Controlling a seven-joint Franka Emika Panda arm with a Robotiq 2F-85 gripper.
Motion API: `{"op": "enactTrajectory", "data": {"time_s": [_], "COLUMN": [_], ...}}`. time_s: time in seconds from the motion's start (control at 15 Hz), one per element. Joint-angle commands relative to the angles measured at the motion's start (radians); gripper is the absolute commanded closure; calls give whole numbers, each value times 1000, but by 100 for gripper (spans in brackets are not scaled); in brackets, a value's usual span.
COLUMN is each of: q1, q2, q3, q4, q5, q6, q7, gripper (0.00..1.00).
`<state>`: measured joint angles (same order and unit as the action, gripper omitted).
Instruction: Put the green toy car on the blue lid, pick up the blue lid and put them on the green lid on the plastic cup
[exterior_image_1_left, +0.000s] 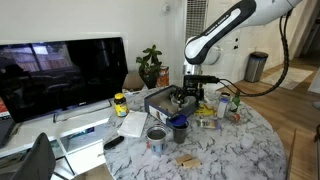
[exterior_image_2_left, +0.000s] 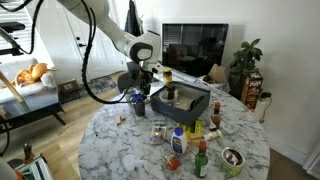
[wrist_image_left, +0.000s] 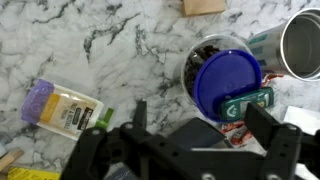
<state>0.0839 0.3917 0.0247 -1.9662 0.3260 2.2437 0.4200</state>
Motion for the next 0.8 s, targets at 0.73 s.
{"op": "enactTrajectory", "data": {"time_s": [0.73], "q1": [0], "q2": [-542], "q3": [47], "q4": [-442], "q5": [-16], "q6": [167], "q7": [-112], "gripper": [0]}}
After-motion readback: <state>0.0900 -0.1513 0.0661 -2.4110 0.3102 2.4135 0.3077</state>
